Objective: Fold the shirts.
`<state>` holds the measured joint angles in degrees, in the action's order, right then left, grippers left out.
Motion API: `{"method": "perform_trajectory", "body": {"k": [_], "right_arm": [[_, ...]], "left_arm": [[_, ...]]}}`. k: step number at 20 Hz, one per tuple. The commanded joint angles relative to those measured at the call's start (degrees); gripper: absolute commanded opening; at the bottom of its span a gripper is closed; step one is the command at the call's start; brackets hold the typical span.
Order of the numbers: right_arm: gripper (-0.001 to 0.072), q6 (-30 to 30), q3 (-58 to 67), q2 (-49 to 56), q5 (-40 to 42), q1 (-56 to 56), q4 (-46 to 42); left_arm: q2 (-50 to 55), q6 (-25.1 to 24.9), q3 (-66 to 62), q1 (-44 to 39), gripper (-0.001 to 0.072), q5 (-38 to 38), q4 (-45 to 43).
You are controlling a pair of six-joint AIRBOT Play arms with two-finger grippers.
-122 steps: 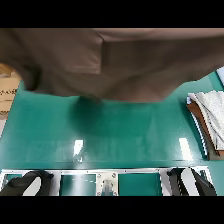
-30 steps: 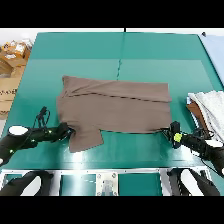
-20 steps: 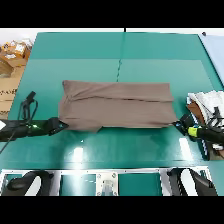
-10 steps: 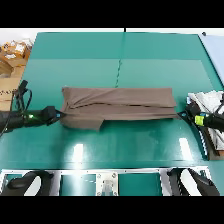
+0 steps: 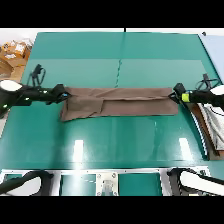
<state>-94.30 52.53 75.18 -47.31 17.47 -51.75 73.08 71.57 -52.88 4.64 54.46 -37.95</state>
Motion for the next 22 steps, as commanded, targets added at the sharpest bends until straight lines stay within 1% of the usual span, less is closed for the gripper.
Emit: {"method": "perform_trajectory", "body": {"k": [1,2,3,4,5,6,7,8,9,11,13,14,15,16,17,18,19,22], "right_arm": [[0.0019,0.0,6.3,11.6,5.1,-2.1,4.1],[0.0102,0.0,8.1,14.0,6.1,-2.1,4.7],[0.0240,0.1,10.4,15.8,6.0,-1.6,4.7],[0.0360,2.3,12.6,16.5,4.6,-0.6,4.4],[0.0429,6.2,14.6,16.4,2.4,1.0,4.2],[0.0436,10.1,17.2,16.4,-2.3,3.0,3.7],[0.0444,12.1,19.3,16.4,-7.5,5.3,2.8],[0.0507,14.1,20.9,16.4,-12.9,7.8,1.8],[0.0514,17.2,21.6,16.4,-16.5,9.9,1.2],[0.0514,23.1,21.5,17.3,-21.4,12.7,0.9],[0.0515,28.0,21.6,19.6,-23.9,13.7,1.0],[0.0535,29.9,21.6,21.1,-23.9,13.7,0.9],[0.0535,31.0,21.6,22.6,-23.9,13.7,1.1],[0.0535,32.5,21.6,24.1,-23.9,13.7,1.9],[0.0535,33.5,21.6,25.7,-23.8,13.6,3.0],[0.0535,33.5,21.8,27.2,-23.9,13.6,3.8],[0.0535,34.1,21.8,28.5,-23.9,13.6,4.5],[0.0535,38.9,21.8,31.4,-25.8,12.1,9.6]], "left_arm": [[11.4,-1.6,-5.4,-3.9,0.0028,-7.7,0.7],[13.4,-1.6,-6.7,-4.7,0.0032,-9.7,0.8],[14.6,-1.6,-8.3,-4.7,0.0271,-10.9,0.7],[14.8,-1.6,-9.9,-4.2,0.0598,-11.9,0.7],[14.7,-1.6,-11.7,-3.2,0.0715,-11.7,0.7],[14.4,-1.6,-13.8,-1.3,0.0713,-9.5,0.3],[14.3,-1.6,-16.2,0.9,0.0714,-5.2,0.0],[14.2,-1.6,-18.1,2.8,0.0714,-0.6,0.0],[14.2,-1.6,-19.3,4.3,0.0713,3.5,0.0],[14.2,-1.6,-19.7,5.4,0.0714,9.1,-0.2],[14.2,-1.5,-19.7,5.1,0.0713,11.7,-0.6],[14.2,-1.5,-19.7,4.9,0.0712,12.2,-0.5],[14.2,-1.5,-19.7,4.5,0.0705,12.2,-0.6],[14.2,-1.6,-19.7,4.1,0.0439,12.2,-0.6],[14.2,-2.2,-19.7,3.8,0.0142,12.2,-0.6],[14.2,-2.9,-19.7,3.4,0.0059,12.2,-0.5],[14.2,-2.9,-19.7,2.9,0.0059,12.0,-0.4],[14.2,-3.1,-19.7,-0.7,0.0058,8.9,-0.4]]}}
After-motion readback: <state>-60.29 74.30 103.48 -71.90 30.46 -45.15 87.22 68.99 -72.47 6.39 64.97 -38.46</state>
